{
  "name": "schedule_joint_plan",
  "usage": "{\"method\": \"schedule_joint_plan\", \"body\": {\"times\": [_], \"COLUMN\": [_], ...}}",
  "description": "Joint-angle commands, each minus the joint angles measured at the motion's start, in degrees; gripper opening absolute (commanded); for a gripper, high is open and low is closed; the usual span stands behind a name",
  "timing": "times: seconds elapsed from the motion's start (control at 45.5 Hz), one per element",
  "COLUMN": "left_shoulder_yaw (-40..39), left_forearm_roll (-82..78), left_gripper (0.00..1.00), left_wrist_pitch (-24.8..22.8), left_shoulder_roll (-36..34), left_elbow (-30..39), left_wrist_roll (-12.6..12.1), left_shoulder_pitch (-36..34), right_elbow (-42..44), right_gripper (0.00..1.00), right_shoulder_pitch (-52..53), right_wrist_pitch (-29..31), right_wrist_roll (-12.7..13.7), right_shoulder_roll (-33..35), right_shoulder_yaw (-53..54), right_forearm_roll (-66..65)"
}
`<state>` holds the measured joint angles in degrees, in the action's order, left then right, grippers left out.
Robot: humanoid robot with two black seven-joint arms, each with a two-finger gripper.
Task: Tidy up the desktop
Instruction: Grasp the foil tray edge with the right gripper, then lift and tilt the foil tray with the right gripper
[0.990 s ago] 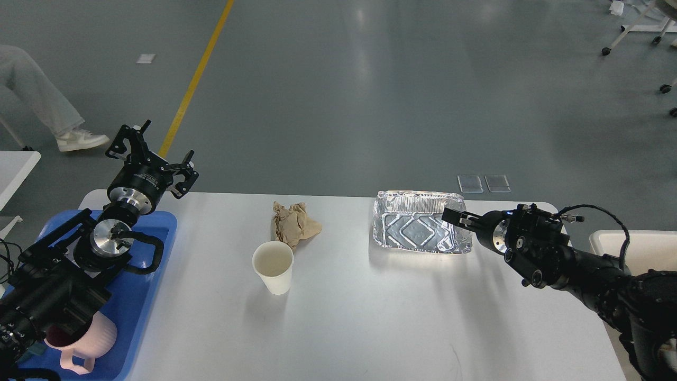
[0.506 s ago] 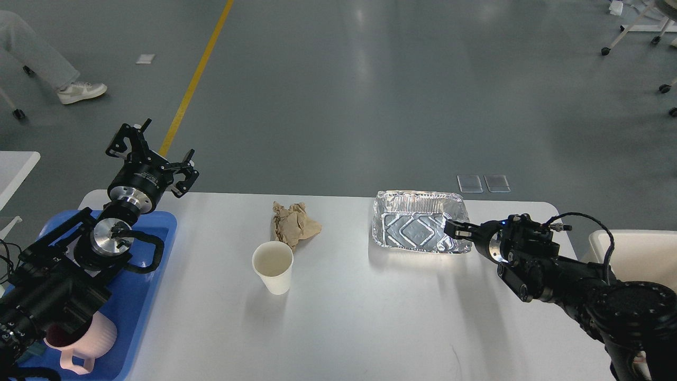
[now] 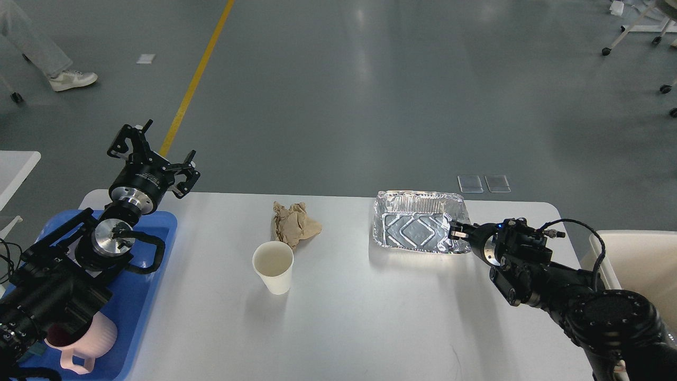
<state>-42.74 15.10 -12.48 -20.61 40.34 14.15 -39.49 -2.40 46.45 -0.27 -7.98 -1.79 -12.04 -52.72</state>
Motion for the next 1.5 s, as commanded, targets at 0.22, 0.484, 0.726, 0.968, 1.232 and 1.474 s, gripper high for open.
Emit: {"method": "schedule_joint_plan", "body": {"times": [0.22,0.484,0.726,0.968,1.232,1.474], "left_shoulder_yaw": [0.28,0.28,0.37,0.37,0.46,0.46], "left_forearm_roll": [0.02,-0.07,0.02,0.02,-0.07,-0.07], "left_gripper": [0.98,0.98,0.98,0.98,0.98,0.98], "left_wrist_pitch": [0.00,0.00,0.00,0.00,0.61,0.70], "left_shoulder_roll": [0.05,0.05,-0.31,-0.48,-0.66,-0.92], "left_elbow": [0.00,0.00,0.00,-0.27,-0.27,-0.27], "left_wrist_roll": [0.00,0.00,0.00,0.00,0.00,0.00], "left_shoulder_pitch": [0.03,0.03,-0.06,-0.14,0.12,0.21], "right_elbow": [-0.50,-0.94,-0.94,-0.94,-2.08,-14.81], "right_gripper": [0.00,0.00,0.00,0.00,0.00,0.00], "right_shoulder_pitch": [0.13,0.92,1.36,2.86,5.58,7.86], "right_wrist_pitch": [2.73,6.86,8.61,15.55,22.07,23.30], "right_wrist_roll": [-0.02,-0.54,-3.44,-7.66,-8.19,-10.39], "right_shoulder_roll": [-0.06,-0.14,0.38,3.72,3.63,8.81], "right_shoulder_yaw": [0.09,0.26,0.26,0.61,0.61,0.61], "right_forearm_roll": [1.39,4.90,5.53,6.23,17.83,17.83]}}
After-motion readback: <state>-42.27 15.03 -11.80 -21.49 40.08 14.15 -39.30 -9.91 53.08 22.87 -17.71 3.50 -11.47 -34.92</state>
